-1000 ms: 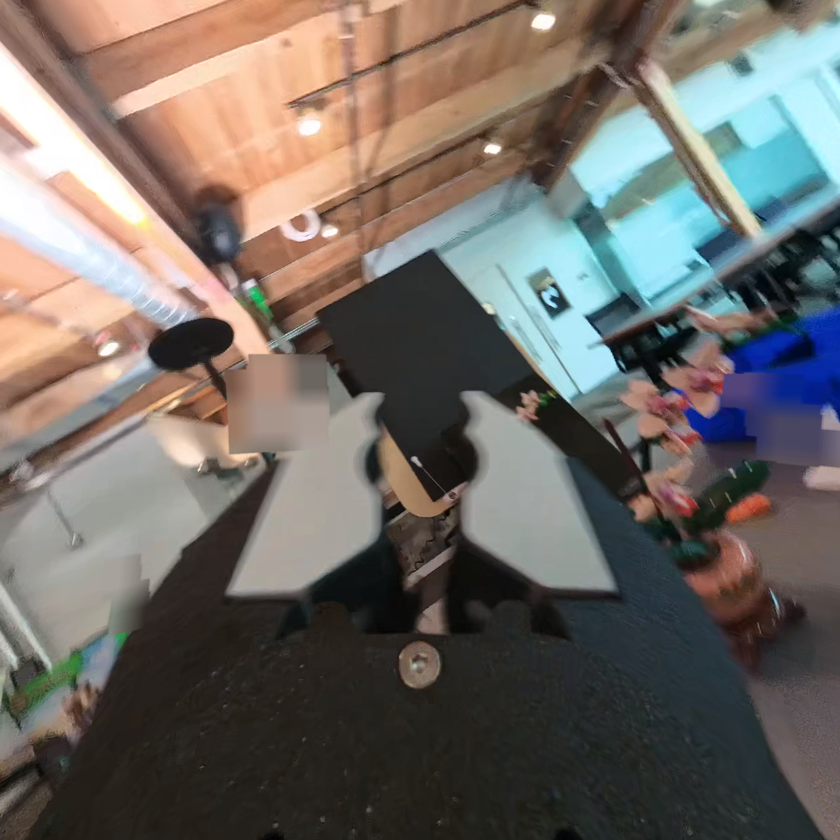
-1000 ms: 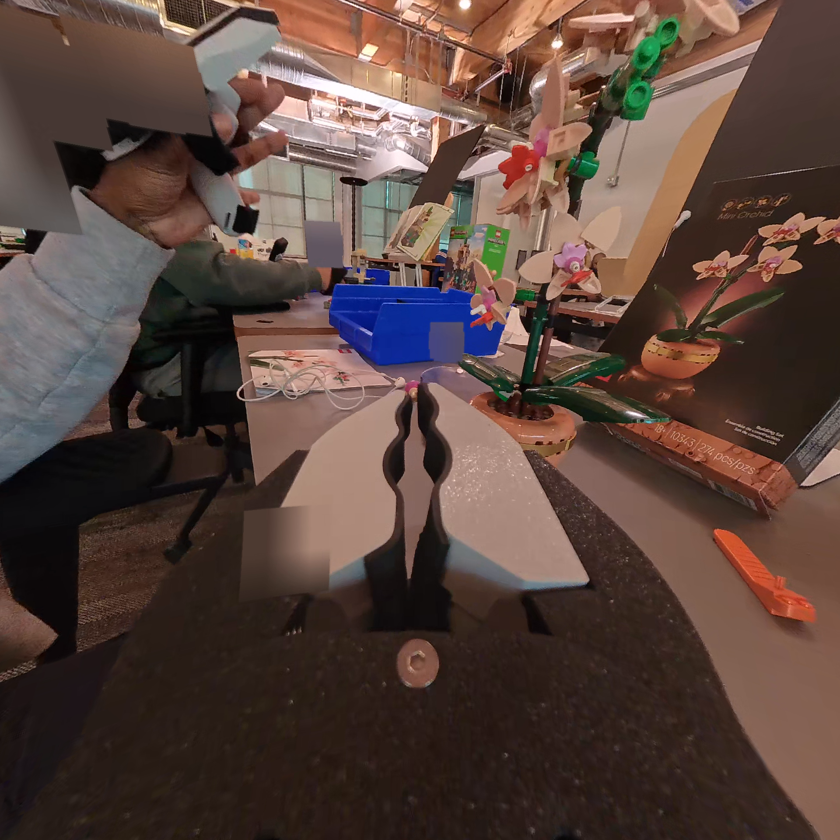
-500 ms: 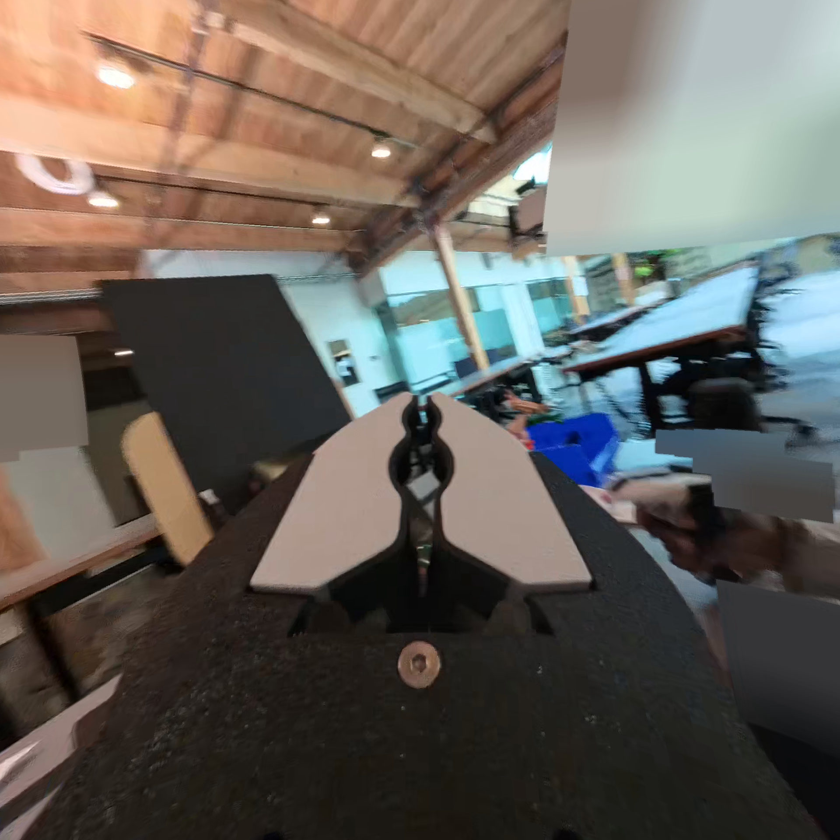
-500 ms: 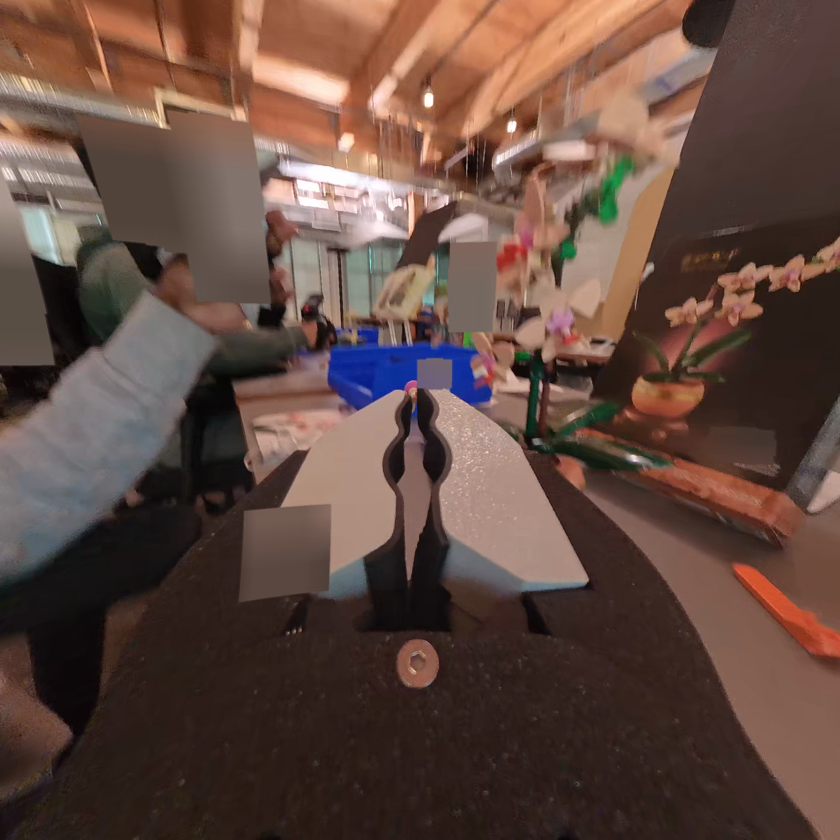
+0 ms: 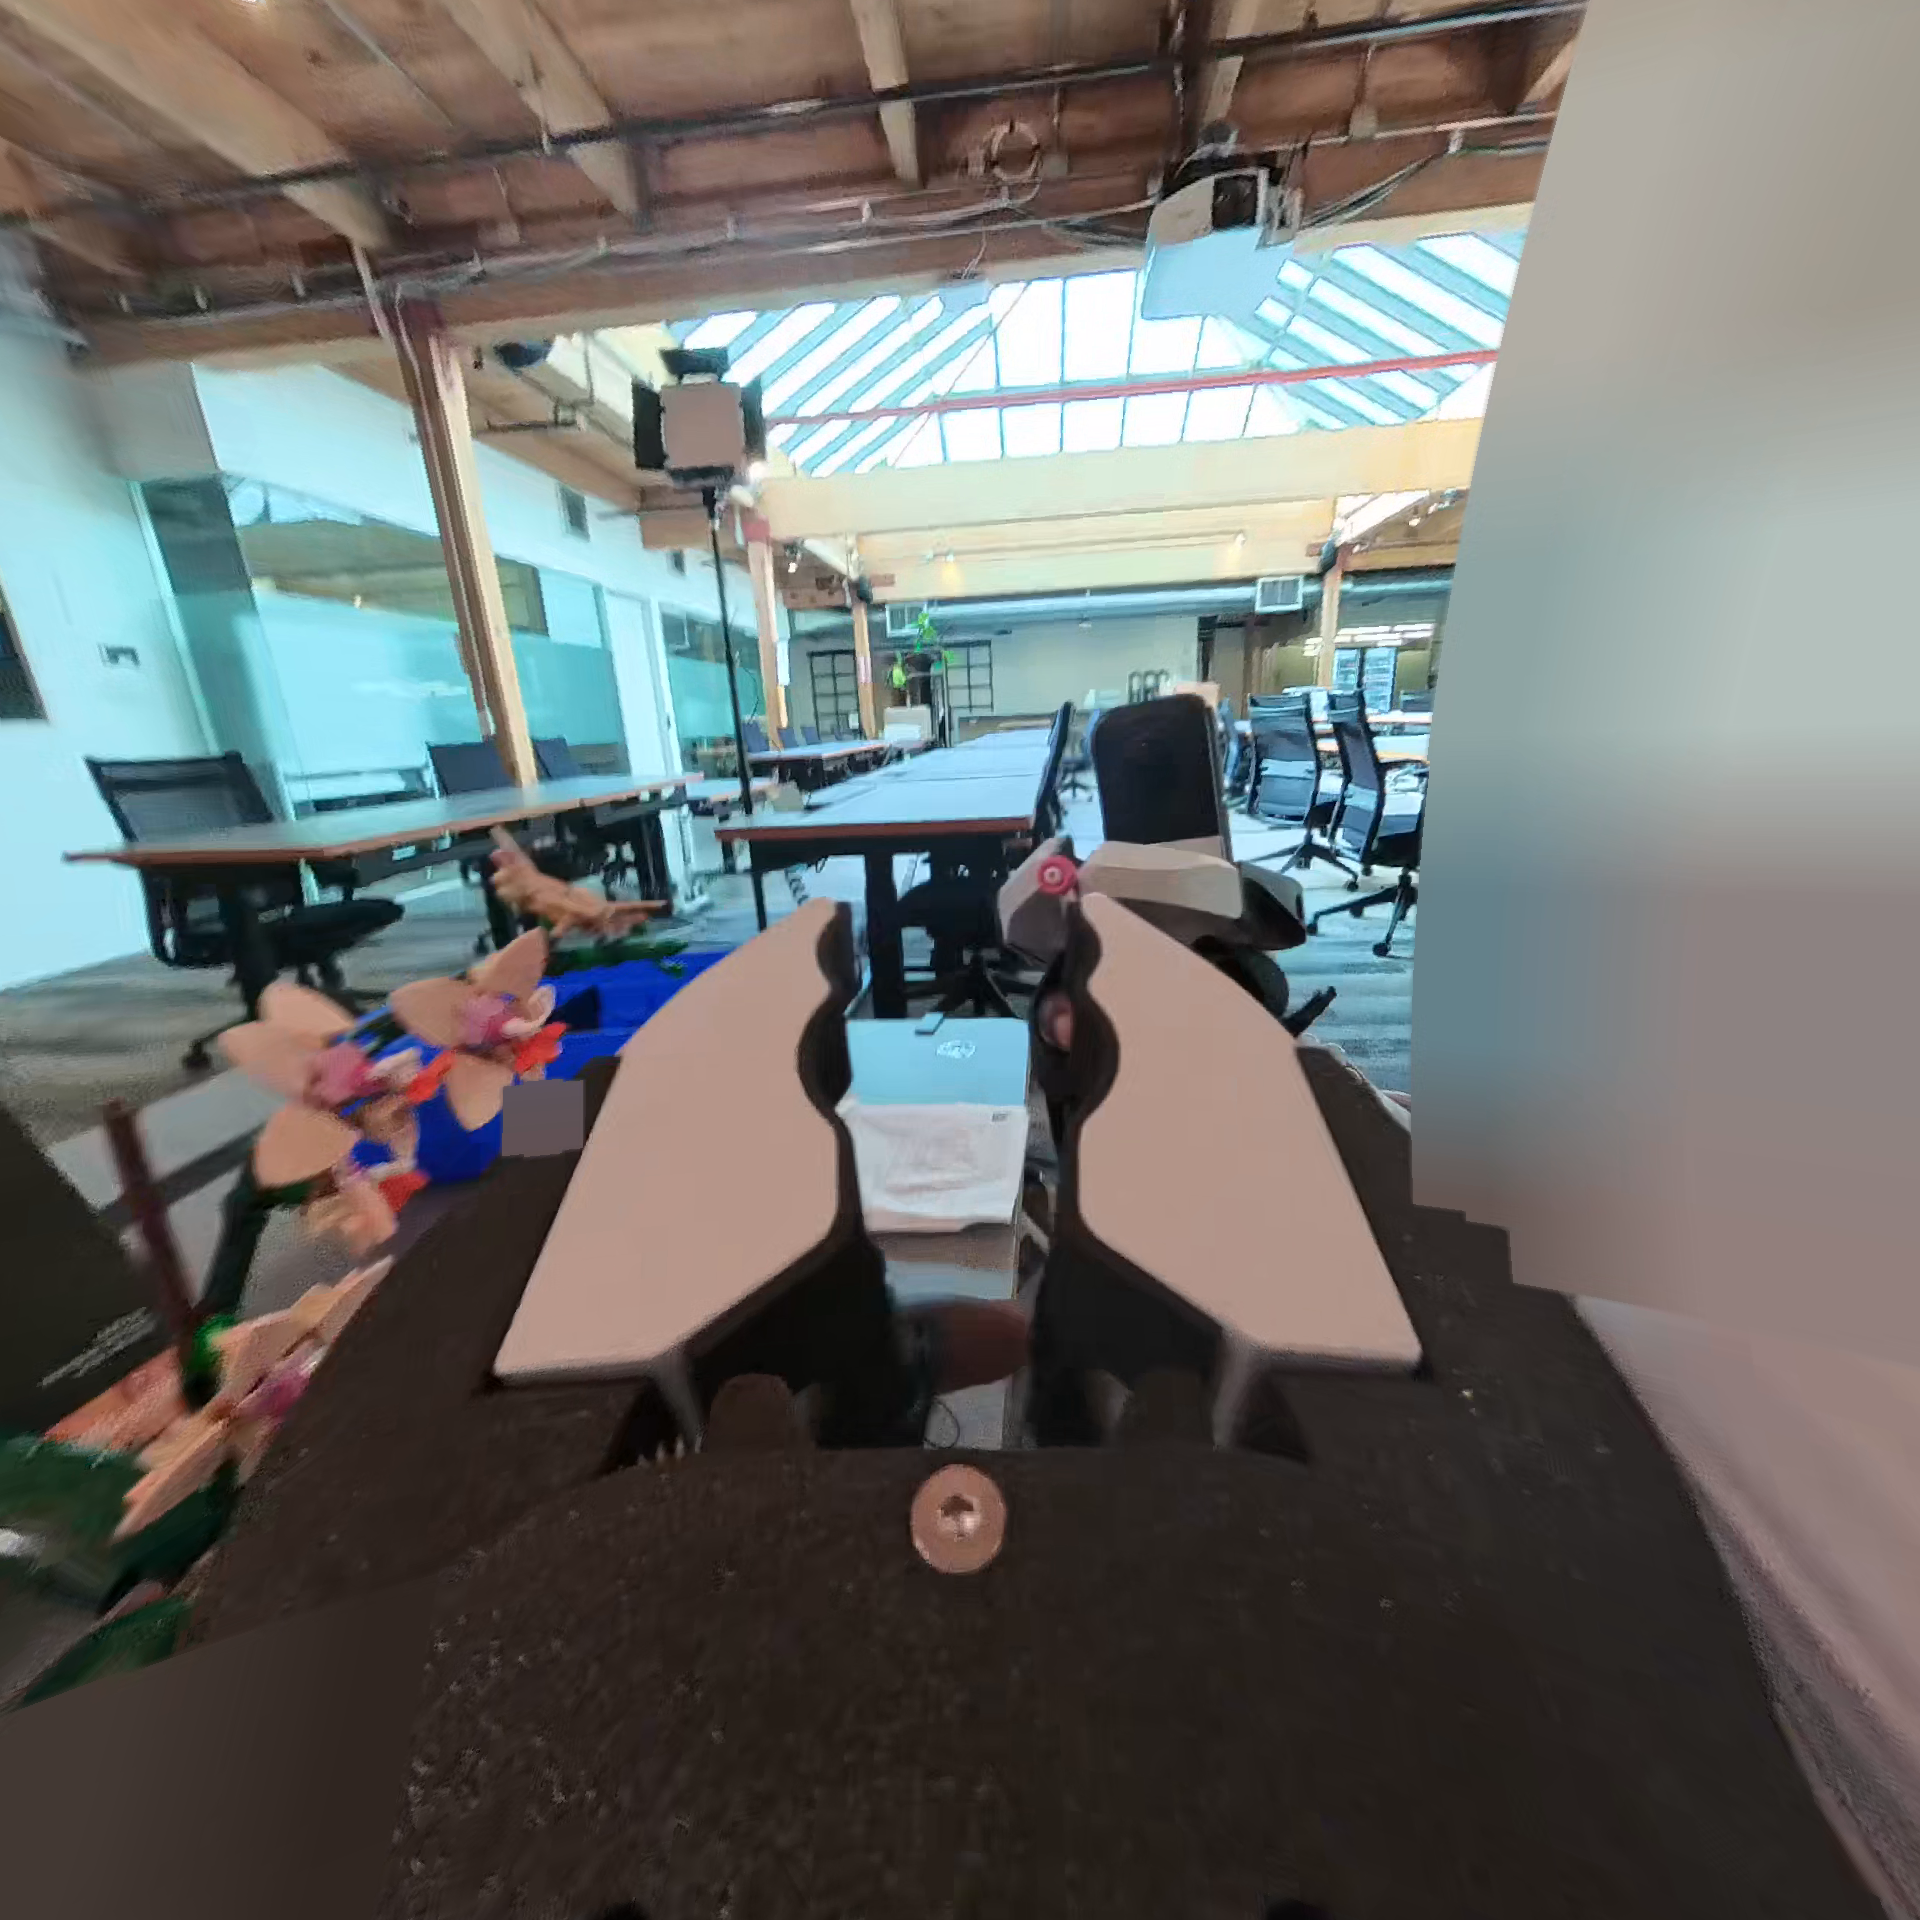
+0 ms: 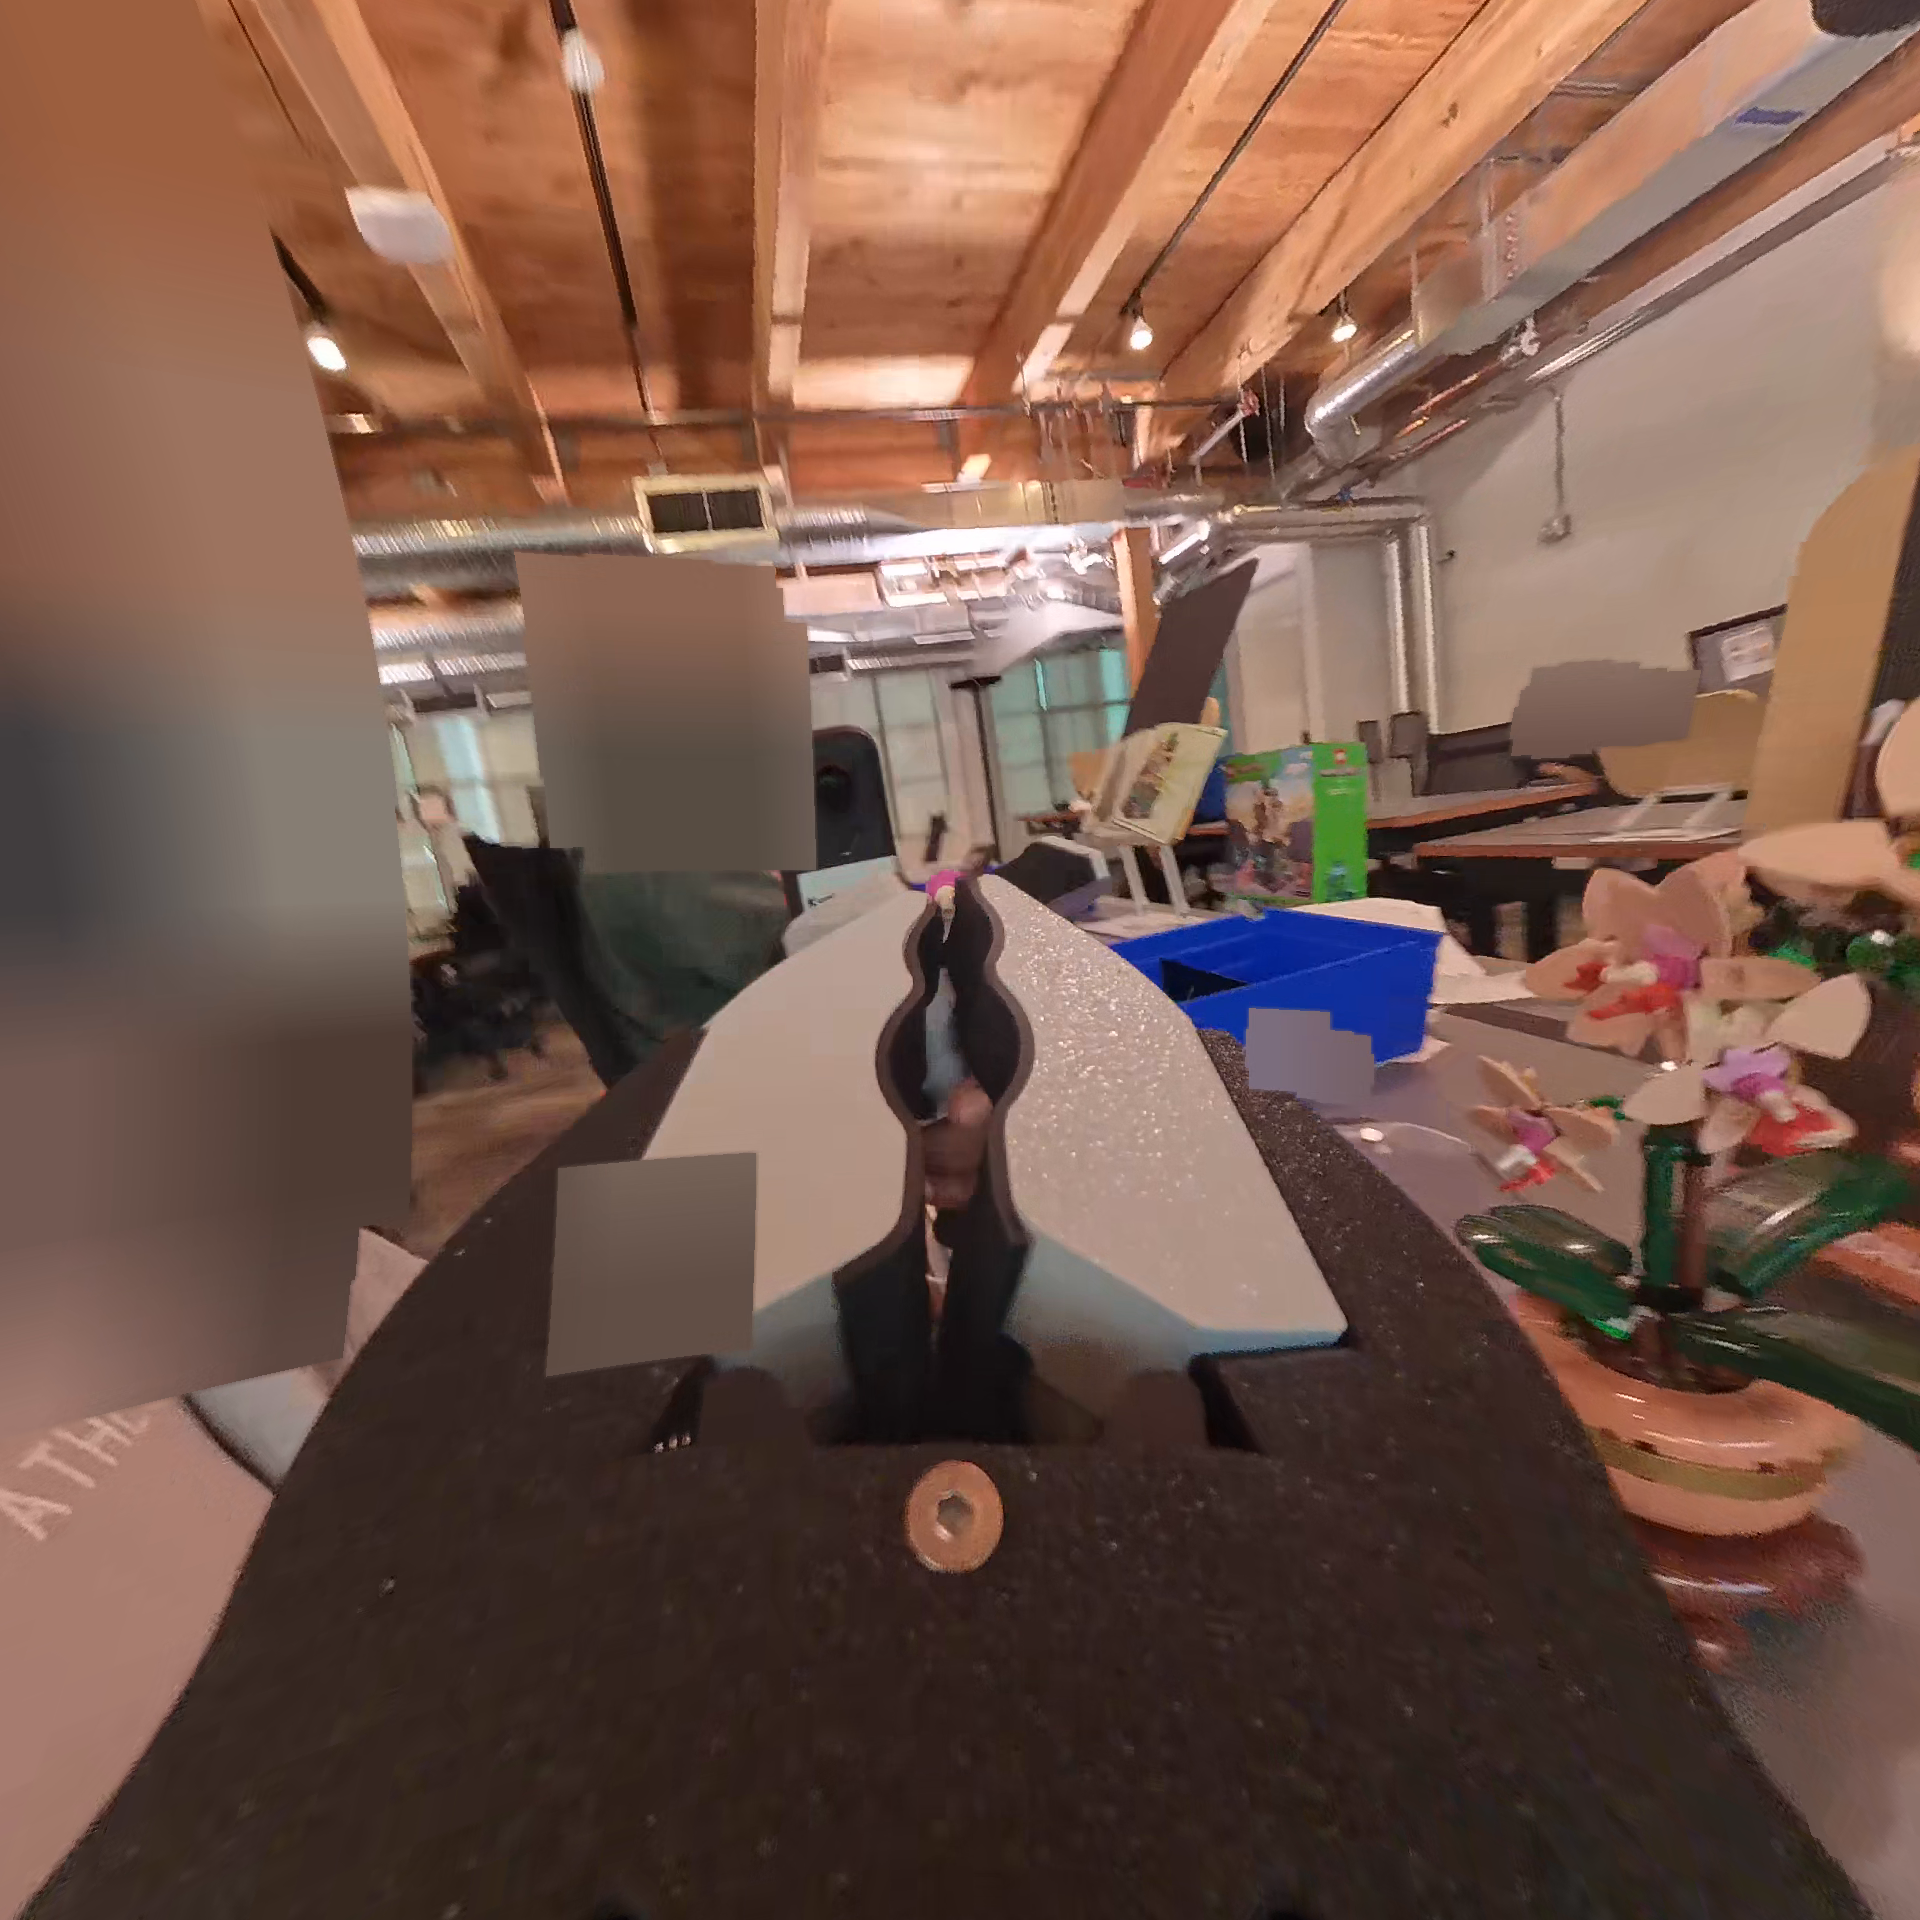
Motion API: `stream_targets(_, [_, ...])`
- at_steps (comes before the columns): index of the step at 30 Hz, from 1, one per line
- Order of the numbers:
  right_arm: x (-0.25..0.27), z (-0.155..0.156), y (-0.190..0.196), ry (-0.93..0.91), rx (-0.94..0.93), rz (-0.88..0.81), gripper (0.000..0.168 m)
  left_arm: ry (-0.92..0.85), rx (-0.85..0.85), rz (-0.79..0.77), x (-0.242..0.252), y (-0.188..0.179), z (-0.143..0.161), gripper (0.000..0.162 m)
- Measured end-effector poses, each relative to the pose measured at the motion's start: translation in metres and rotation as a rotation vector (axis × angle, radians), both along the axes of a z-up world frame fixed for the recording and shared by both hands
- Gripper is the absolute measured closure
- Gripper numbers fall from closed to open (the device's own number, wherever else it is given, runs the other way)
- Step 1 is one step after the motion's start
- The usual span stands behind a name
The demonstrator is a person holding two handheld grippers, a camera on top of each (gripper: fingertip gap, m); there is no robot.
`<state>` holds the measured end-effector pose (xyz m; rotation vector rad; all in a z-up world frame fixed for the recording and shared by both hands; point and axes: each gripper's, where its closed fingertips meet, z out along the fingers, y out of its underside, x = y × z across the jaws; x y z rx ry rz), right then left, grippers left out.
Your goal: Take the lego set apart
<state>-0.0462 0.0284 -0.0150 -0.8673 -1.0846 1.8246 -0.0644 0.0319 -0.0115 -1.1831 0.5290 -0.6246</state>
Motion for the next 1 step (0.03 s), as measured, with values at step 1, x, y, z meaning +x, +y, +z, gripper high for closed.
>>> stream_targets(1, [0.0027,0.0014,-0.0025,-0.003,0.034,-0.020,0.166,-0.011,0.032,-0.021,0.0087,-0.0019,0.0012,0.123])
